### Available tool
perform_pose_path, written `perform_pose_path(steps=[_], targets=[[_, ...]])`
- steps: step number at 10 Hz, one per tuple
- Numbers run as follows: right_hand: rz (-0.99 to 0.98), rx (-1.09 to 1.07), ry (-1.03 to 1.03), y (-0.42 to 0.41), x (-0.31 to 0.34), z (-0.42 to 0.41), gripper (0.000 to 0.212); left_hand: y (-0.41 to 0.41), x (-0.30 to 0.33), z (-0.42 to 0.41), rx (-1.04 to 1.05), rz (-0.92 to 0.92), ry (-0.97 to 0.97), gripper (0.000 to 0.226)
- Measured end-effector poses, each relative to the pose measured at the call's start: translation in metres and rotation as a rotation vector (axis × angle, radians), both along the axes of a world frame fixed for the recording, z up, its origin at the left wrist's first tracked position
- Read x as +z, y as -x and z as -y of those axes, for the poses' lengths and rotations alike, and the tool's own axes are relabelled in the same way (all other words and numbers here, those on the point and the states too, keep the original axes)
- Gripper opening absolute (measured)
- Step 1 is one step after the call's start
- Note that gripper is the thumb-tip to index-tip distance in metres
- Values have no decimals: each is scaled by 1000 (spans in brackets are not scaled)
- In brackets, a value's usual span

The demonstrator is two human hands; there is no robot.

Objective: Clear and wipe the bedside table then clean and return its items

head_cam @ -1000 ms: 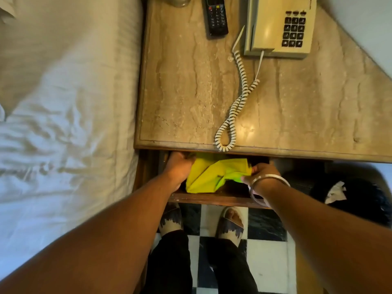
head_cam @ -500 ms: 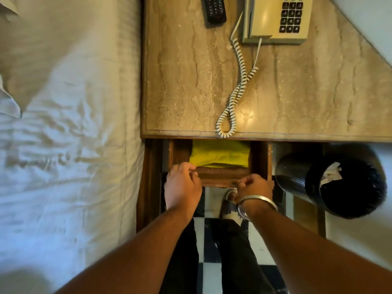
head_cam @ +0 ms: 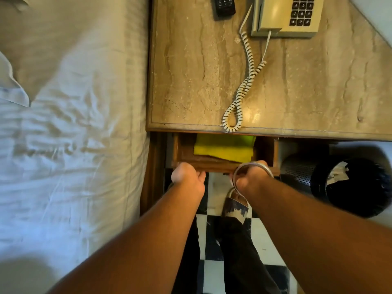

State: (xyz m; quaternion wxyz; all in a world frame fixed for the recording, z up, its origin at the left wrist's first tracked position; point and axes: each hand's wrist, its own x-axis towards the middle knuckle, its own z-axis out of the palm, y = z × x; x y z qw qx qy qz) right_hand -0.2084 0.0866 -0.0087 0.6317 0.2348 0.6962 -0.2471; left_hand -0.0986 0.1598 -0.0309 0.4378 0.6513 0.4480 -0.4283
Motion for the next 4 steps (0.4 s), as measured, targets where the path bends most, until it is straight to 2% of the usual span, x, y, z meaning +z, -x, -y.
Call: perform_pose_path(steps=[1, 2, 3, 4], targets=[[56, 68, 165, -10, 8, 26, 44, -15, 2, 21, 77, 38, 176, 49], [121, 9, 269, -25, 26, 53, 47, -32, 8, 47, 89, 40, 346, 65], [155, -49, 289, -33, 37, 60, 45, -39, 11, 51, -3, 41, 379, 65], [-86, 261, 170, -31, 50, 54, 52, -40, 14, 38, -339, 117, 281, 42]])
